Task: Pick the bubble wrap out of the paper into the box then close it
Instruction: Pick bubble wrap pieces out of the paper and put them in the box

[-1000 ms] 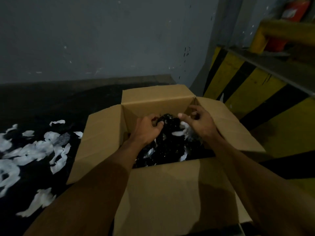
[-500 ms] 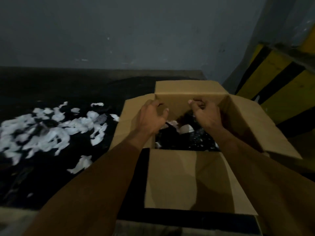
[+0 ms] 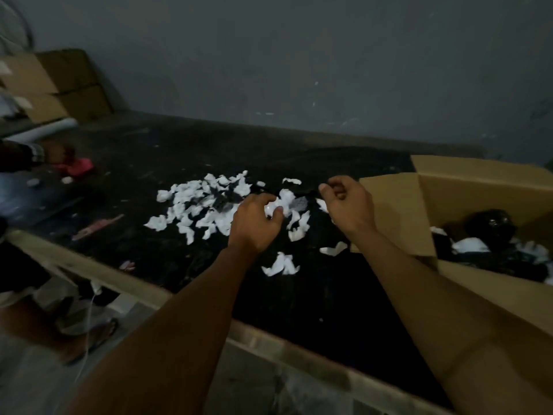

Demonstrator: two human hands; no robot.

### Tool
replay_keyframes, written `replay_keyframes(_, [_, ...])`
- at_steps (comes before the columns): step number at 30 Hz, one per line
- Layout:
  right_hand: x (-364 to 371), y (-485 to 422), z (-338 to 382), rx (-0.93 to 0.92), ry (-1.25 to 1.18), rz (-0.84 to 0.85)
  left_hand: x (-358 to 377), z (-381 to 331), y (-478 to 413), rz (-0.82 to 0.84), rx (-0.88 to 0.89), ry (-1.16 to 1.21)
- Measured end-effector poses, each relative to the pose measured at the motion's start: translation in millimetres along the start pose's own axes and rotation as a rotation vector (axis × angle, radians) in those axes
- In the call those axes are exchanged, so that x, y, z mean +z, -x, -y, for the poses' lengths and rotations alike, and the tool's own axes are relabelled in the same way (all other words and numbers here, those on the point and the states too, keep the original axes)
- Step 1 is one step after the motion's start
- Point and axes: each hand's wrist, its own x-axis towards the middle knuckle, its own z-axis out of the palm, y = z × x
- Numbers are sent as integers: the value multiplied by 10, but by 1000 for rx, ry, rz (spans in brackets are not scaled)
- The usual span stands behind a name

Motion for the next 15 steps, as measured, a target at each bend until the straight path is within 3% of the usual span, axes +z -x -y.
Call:
replay_keyframes(6, [792,508,55,69,114,15,-294,839,331,100,8,-36])
replay_keyframes(10, [888,735,-159,185,208,14,-46,1007,443,192,7,-17])
replay_keyframes(15, [847,685,-539,217,344,-77,483,981,432,191,76,24])
